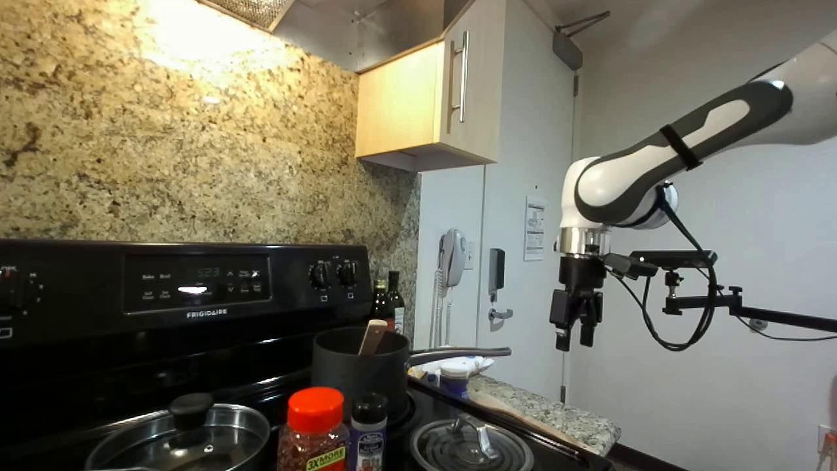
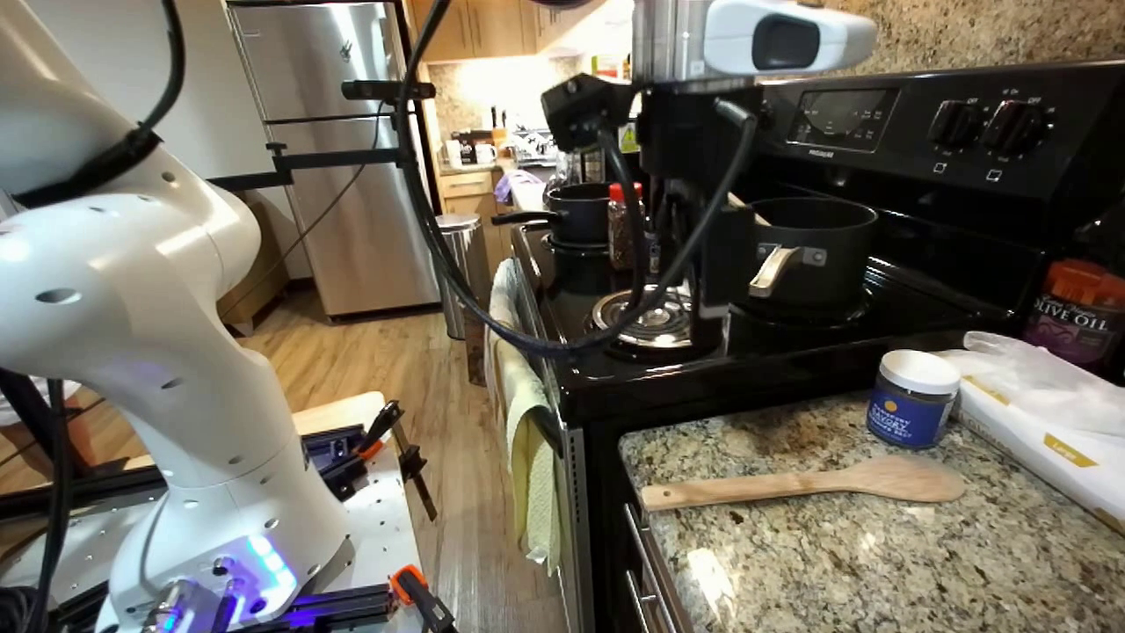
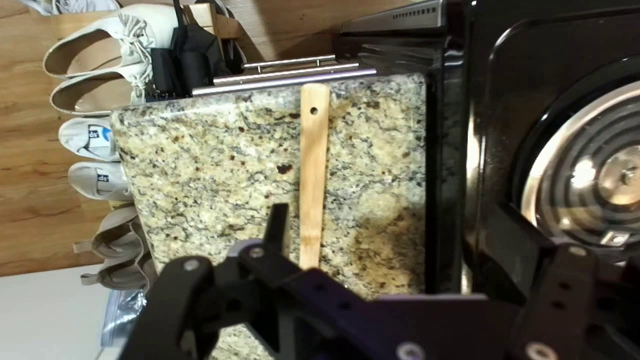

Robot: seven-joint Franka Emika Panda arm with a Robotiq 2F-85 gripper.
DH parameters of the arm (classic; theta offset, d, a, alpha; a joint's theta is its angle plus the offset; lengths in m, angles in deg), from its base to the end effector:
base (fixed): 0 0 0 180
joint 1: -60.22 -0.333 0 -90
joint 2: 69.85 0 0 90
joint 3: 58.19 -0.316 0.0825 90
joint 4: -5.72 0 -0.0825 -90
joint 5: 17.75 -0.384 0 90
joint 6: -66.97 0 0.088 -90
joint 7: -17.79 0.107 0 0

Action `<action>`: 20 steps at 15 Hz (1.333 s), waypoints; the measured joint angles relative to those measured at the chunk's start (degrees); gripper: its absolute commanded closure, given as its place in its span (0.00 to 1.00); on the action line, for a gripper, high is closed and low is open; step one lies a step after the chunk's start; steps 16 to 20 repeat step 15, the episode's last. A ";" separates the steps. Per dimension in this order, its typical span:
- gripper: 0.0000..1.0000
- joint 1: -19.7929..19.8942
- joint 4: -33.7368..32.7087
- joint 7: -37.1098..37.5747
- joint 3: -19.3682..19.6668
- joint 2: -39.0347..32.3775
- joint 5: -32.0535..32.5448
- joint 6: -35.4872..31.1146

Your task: Remove one wooden spatula from the black pot

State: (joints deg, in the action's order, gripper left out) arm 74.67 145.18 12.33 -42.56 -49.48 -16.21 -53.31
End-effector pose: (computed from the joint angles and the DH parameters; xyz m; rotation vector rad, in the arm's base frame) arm 0.3743 -0.2209 0.4324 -3.0151 0.6118 -0.0460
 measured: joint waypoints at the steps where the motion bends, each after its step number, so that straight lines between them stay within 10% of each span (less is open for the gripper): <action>1: 0.00 -0.52 0.07 0.43 -1.04 1.51 -0.03 0.94; 10: 0.00 -6.47 3.48 10.59 -12.22 10.04 -0.18 1.86; 20: 0.00 -9.58 3.50 13.58 -15.24 11.11 -0.71 2.00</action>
